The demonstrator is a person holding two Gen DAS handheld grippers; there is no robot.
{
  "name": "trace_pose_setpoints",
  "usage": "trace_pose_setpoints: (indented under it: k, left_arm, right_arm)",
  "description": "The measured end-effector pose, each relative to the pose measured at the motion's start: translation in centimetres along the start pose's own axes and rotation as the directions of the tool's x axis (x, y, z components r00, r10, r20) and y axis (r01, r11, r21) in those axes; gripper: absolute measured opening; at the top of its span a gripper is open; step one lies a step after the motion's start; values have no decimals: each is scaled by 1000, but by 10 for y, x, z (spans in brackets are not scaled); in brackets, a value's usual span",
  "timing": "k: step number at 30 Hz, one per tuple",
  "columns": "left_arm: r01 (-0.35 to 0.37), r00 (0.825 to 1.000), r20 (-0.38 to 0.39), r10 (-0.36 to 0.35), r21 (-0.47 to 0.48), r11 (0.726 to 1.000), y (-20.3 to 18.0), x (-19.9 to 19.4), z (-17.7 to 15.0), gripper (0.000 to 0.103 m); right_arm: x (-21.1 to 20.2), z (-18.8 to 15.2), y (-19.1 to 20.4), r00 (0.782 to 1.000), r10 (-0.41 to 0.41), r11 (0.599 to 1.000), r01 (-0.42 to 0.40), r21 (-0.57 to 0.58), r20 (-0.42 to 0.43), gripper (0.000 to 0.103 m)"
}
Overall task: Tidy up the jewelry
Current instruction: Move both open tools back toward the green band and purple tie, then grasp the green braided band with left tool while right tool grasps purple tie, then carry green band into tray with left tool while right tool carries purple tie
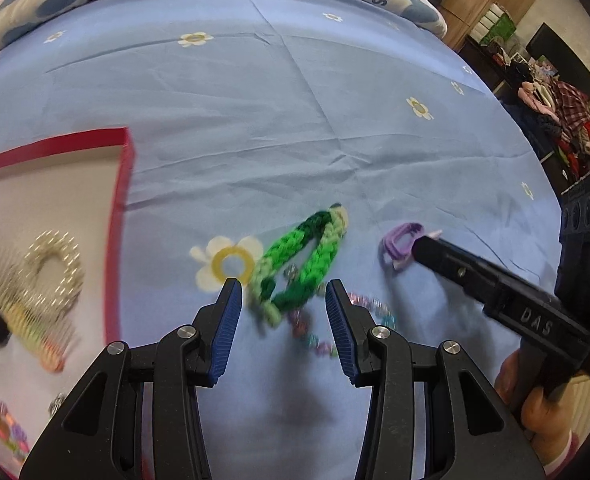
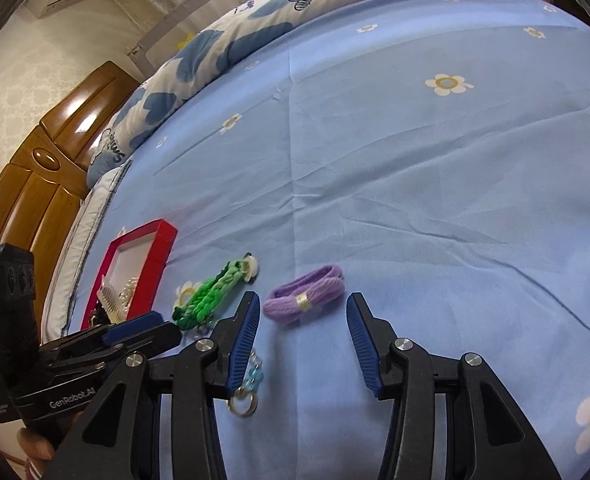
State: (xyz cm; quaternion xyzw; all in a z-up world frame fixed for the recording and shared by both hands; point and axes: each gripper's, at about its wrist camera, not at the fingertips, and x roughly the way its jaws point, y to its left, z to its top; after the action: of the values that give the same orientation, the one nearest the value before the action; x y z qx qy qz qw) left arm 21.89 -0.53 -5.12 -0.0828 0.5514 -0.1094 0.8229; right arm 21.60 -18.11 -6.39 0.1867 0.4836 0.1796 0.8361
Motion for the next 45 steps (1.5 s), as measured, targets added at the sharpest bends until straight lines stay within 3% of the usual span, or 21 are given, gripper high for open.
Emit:
trace_pose_setpoints:
  k: [5,7,10,12,13,25,45]
  left_arm:
    - [-1,1000,-26,2,16,1000,-2,17,8,42]
    - [-5,1000,-24,6,23,1000,-3,20,7,37]
    - [-2,1000,-14,2,35,999,-2,19,6,22]
    - [-1,1000,-3,1,35,999,-2,17,7,21]
    - [-3,1000,3,3,35,999,-2,16,7,20]
    - [30,996,84,-28,-20,999,8,-32,-14,19]
    - [16,980,200,11,-132,991,52,-111,-69,19]
  right_arm:
    - [9,2,-2,1000,-5,1000,5,-4,1,43]
    - [9,2,-1,1000,-16,1000,16,-18,8,30]
    - [8,2,-3,1000,-19,1000,19,-20,20,22]
    - [6,2,-4,999,-17,1000,18,-18,27,20]
    - [4,2,-4,999,-17,1000,18,-17,32,11]
    - [-26,-2,11,997,26,999,-22,-39,79,10]
    - [-37,-31,66,993,117,987,-112,-117,35,10]
